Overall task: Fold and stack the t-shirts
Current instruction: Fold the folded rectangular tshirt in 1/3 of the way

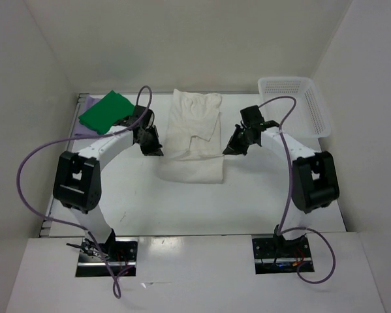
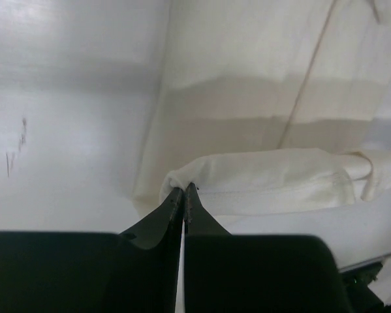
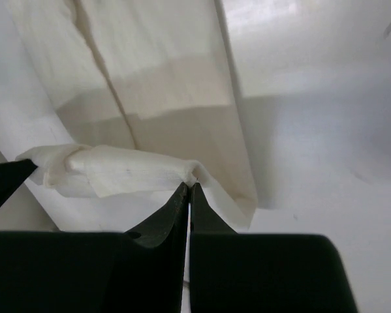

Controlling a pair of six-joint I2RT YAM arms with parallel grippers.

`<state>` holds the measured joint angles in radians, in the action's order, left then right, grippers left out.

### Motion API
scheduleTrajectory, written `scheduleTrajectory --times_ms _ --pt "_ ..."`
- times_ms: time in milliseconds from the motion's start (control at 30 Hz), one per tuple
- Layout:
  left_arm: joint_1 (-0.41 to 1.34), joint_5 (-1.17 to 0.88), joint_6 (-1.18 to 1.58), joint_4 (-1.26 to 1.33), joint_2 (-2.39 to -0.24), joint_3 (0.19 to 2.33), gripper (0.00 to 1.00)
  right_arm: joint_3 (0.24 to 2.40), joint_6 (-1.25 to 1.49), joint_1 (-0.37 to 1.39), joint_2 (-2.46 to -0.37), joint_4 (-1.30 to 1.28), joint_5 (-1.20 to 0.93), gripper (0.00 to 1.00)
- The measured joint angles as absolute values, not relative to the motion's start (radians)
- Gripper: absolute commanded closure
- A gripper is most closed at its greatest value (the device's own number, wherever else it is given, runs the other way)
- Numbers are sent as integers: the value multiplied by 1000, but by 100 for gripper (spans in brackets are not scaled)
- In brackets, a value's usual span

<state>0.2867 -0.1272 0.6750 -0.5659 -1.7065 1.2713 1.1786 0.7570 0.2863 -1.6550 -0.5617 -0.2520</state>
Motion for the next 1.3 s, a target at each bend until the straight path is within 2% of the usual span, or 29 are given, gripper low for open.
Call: scheduleTrajectory --times_ms 300,433,467,500,600,633,700,733,800,833,900,933,1033,1200,1300 --pt "243 -97 648 -516 -2011 1545 94 1519 659 240 -1984 -540 -237 100" --pt "234 -90 633 -495 -2111 1654 85 1611 641 228 -2081 -538 -222 100" --pt "231 -89 632 -488 -2130 1674 81 1624 637 224 -2099 -539 -218 97" --pt "229 -89 630 -481 -2144 1687 67 1635 636 221 -2114 -539 -213 84" --pt "223 -94 630 -463 -2160 1707 50 1645 630 218 -2132 -540 -202 60" --pt "220 -95 634 -458 -2159 1708 41 1645 627 216 -2132 -543 -201 59" --pt "218 -95 635 -429 -2141 1691 32 1645 621 215 -2124 -542 -199 57" --pt "217 -93 638 -407 -2116 1661 11 1641 619 215 -2115 -542 -197 55" --pt "215 -103 646 -367 -2032 1559 5 1606 616 215 -2069 -531 -194 55" --pt "215 -111 654 -363 -1982 1506 5 1575 615 217 -2032 -532 -191 67" --pt "221 -128 663 -336 -1876 1395 20 1494 614 224 -1932 -527 -184 77" --pt "230 -135 673 -324 -1825 1345 30 1456 616 231 -1885 -523 -183 89" --pt "287 -157 701 -270 -1731 1232 51 1389 629 287 -1802 -511 -180 97" --pt "371 -196 719 -214 -1781 1179 53 1340 639 422 -1868 -450 -192 100" --pt "364 -187 739 -195 -1843 1158 53 1279 644 434 -1925 -442 -175 100"
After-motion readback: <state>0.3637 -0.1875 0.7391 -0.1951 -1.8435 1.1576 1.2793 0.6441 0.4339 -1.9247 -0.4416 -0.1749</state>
